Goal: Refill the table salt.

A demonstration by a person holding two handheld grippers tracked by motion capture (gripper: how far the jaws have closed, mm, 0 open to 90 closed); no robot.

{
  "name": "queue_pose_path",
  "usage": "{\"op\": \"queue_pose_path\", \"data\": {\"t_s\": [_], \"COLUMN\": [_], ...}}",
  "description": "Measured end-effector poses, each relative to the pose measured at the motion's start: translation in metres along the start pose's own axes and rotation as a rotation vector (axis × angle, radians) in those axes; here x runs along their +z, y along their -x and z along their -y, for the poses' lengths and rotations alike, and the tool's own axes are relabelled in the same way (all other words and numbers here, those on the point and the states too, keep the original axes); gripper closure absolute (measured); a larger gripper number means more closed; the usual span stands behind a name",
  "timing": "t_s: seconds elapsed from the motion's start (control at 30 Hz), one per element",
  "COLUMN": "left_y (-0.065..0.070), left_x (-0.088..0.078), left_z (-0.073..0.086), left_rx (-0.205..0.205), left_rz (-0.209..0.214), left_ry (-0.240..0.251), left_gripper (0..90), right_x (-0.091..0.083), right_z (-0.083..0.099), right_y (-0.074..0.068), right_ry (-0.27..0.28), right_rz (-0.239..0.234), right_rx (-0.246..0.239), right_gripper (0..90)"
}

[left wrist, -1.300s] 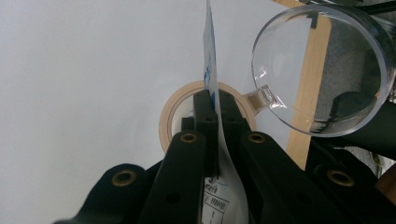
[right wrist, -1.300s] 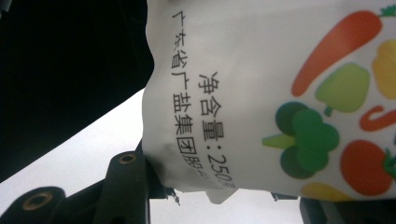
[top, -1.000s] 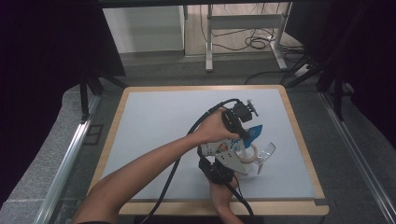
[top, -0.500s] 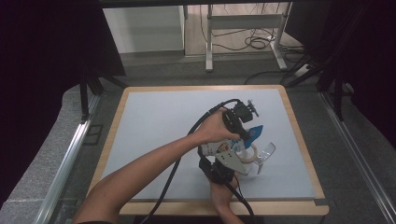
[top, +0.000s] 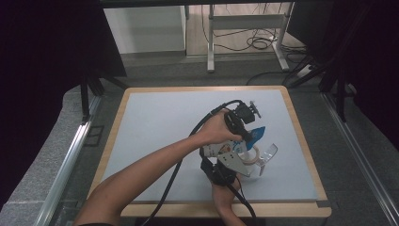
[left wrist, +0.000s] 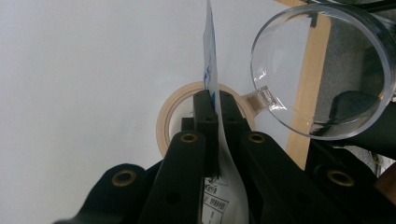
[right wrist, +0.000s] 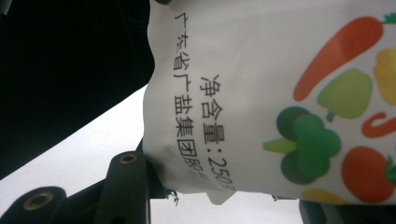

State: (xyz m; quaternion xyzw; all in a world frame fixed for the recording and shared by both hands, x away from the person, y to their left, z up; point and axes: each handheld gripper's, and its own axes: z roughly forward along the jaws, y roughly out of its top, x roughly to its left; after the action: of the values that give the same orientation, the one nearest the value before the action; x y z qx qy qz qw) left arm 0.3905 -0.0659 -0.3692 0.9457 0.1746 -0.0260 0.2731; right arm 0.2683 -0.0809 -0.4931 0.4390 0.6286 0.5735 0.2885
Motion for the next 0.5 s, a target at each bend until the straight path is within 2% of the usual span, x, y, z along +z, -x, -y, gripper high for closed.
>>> {"op": "queue_pose_path", "data": {"t_s": [0.5], "left_y": [-0.0009], "left_x": [0.0009], "left_z": [0.0005], "left_rx": [-0.004], "left_rz": [0.003], "left_ry": [0.0], "left_gripper": [90.0], "right_x": [0.0007], "right_z": [0.0006], "right_y": [0.0003], "right_ry": [-0.001], "right_rz": [0.003], "right_rx": [-0.003], "right_gripper": [52.7]}}
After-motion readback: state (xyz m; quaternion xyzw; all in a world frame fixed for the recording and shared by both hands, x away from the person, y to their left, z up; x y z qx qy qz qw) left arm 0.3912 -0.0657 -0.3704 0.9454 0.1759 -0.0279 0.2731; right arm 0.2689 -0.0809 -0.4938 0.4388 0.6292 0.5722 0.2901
